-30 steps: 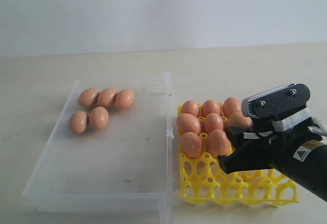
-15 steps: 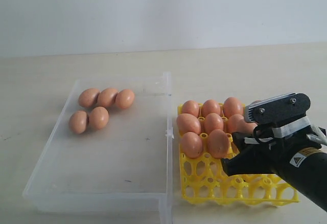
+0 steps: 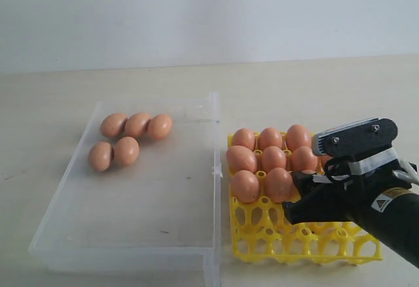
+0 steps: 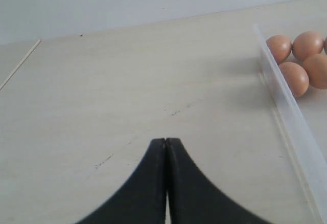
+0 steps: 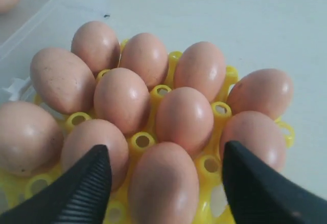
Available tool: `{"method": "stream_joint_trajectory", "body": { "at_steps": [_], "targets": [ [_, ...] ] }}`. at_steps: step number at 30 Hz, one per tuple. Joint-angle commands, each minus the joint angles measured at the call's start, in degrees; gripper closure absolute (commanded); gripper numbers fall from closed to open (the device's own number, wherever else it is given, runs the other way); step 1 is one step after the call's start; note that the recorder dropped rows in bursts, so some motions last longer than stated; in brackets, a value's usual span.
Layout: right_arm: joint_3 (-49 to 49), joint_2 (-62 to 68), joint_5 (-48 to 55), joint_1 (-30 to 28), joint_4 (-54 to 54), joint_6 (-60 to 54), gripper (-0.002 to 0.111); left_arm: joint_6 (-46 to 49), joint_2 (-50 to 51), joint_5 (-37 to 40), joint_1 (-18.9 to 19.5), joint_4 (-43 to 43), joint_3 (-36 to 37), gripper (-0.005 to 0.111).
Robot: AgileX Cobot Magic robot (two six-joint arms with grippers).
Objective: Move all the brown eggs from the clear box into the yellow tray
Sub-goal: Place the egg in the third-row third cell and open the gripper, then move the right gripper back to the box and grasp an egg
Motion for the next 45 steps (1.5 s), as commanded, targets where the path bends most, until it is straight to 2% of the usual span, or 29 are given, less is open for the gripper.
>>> {"method": "stream_joint_trajectory", "body": {
  "at_steps": [1,4,7,9,12,14,17,21,24,27,33,45],
  "targets": [
    [-5.65,-8.83,12.84,-0.26,0.83,-10.40,0.077,-0.26,-0.32,-0.52,-0.33,-0.14,-0.23,0.107],
    [-14.09,-12.96,23.43,-0.26,-0.69,-15.84,0.106,-0.26,-0.32,-0.52,-0.33,-0.14,-0.23,0.107],
    [-25.14,-11.03,33.73,-0.04,-4.74,-15.08,0.108,-0.26,-0.32,-0.52,-0.33,-0.14,-0.23,0.107],
    [-32.04,-7.03,42.28,0.23,-10.08,-10.58,0.108,-0.26,-0.32,-0.52,-0.33,-0.14,-0.23,0.107],
    [-44.19,2.51,54.85,0.77,-23.37,7.11,0.108,-0.26,-0.32,-0.52,-0.33,-0.14,-0.23,0.107],
    [-50.28,8.44,59.79,1.93,-31.26,17.86,0.108,-0.26,-0.32,-0.52,-0.33,-0.14,-0.23,0.107],
    [-60.84,16.77,66.98,4.10,-36.63,23.13,0.096,-0.26,-0.32,-0.52,-0.33,-0.14,-0.23,0.107],
    [-73.40,26.95,73.57,6.24,-33.15,23.38,0.061,-0.26,-0.32,-0.52,-0.33,-0.14,-0.23,0.107],
    [-80.76,33.09,74.47,6.24,-30.65,28.73,0.043,-0.26,-0.32,-0.52,-0.33,-0.14,-0.23,0.107],
    [-87.85,39.15,76.86,6.24,-30.75,33.75,0.044,-0.26,-0.32,-0.52,-0.33,-0.14,-0.23,0.107],
    [-100.15,48.25,83.95,6.24,-31.18,35.84,0.045,-0.26,-0.32,-0.52,-0.33,-0.14,-0.23,0.107],
    [-108.39,56.79,86.91,6.24,-35.68,39.70,0.047,-0.26,-0.32,-0.52,-0.33,-0.14,-0.23,0.107]
  ]
}}
